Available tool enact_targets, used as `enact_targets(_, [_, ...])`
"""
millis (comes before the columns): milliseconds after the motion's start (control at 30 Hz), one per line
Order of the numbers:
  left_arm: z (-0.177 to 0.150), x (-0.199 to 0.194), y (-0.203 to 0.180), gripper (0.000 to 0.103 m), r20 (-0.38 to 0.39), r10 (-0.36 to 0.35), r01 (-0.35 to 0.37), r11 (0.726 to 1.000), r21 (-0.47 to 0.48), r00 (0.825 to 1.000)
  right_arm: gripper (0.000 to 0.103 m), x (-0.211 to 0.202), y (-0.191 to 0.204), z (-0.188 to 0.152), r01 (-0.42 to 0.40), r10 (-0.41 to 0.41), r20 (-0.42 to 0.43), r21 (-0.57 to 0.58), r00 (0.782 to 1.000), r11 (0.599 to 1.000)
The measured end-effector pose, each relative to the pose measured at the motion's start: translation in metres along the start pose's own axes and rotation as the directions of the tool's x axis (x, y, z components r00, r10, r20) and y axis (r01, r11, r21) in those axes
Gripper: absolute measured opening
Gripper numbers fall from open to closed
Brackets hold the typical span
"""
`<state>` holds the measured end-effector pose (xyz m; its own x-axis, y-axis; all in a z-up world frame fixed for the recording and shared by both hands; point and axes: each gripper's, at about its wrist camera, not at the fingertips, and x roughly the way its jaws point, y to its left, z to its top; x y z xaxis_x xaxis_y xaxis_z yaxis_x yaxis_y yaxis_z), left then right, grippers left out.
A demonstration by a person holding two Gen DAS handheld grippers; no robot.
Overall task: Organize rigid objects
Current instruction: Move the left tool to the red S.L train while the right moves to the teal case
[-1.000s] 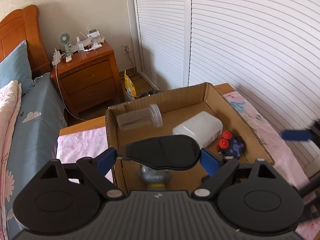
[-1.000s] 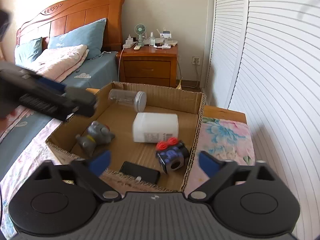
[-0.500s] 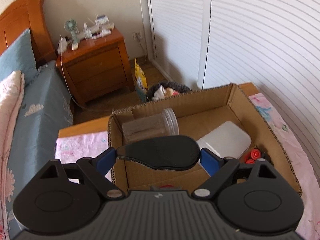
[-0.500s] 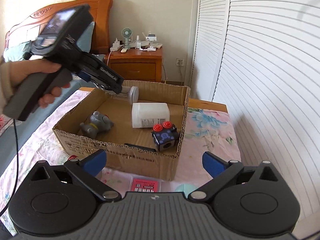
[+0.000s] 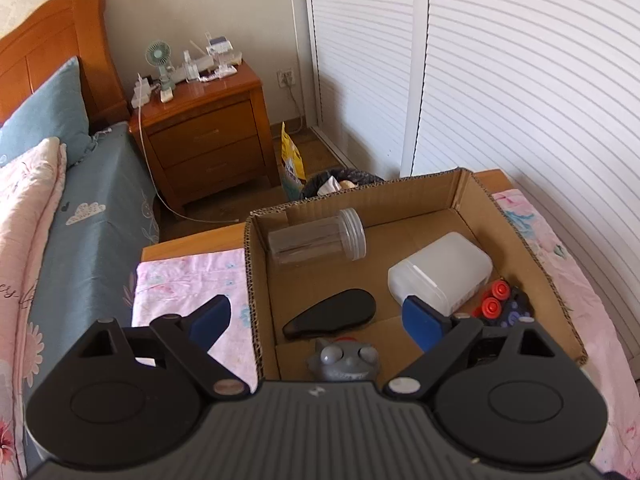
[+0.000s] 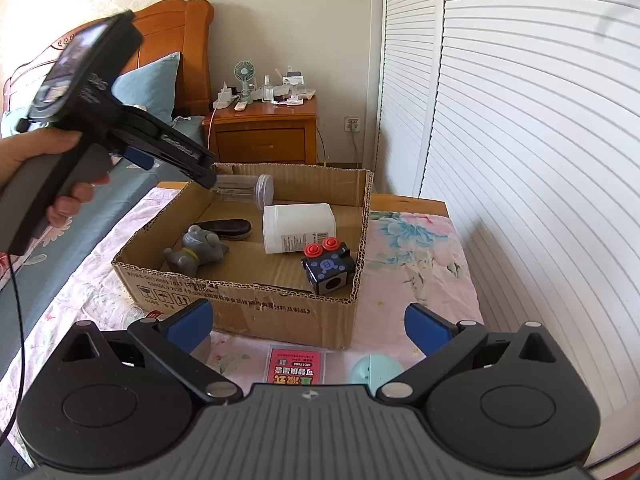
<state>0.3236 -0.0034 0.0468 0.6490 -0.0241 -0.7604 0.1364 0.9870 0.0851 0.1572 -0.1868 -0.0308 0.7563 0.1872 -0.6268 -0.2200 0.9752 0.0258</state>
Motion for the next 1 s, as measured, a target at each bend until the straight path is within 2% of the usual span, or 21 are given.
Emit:
enact_targets(67, [-0.005,-0.01,0.0,0.098,0.027,0.003,-0.003,1.0,-0.008,1.0,0.103,-0.004,0.0,-0.002,-0.006,0.006,0.007,0.005,1.0,1.0])
enact_targets(233, [-0.026,-0.029,-0.004,0.099,0.045,-0.013,0.013,1.0,-0.009,0.999,0.103,-0.013,-0.002,-0.009,-0.006,0.005,0.013,0.01,1.0,1.0])
enact_targets(467, [-0.073,-0.052,-0.014,0.099,0.052,-0.064,0.064,0.998,-0.004,0.997,0.103,-0.017,-0.011,-0.031,0.002,-0.002,-0.001,0.029,1.0,1.0])
enact_targets(533, [-0.087,-0.055,-0.018,0.099,0.054,-0.058,0.058,0.998,-0.003,0.997,0.103,-0.014,-0.015,-0.038,0.007,-0.007,-0.013,0.04,1.0,0.999])
enact_targets(667, [-0.111,-0.058,-0.027,0.099,0.074,-0.047,0.048,0.999,-0.014,0.996,0.103,-0.005,-0.02,-0.05,0.04,-0.035,-0.059,0.072,0.998,0.997])
enact_targets(800, [-0.129,-0.058,-0.04,0.099,0.069,-0.038,0.038,0.999,0.0,0.997,0.103,-0.001,-0.022,-0.059,0.035,-0.029,-0.073,0.077,0.997,0.996])
enact_targets(1000, [-0.158,-0.047,-0.057,0.099,0.024,-0.069,0.07,0.997,-0.046,0.997,0.103,0.013,-0.025,-0.073,0.079,-0.075,-0.101,0.034,0.992,0.996])
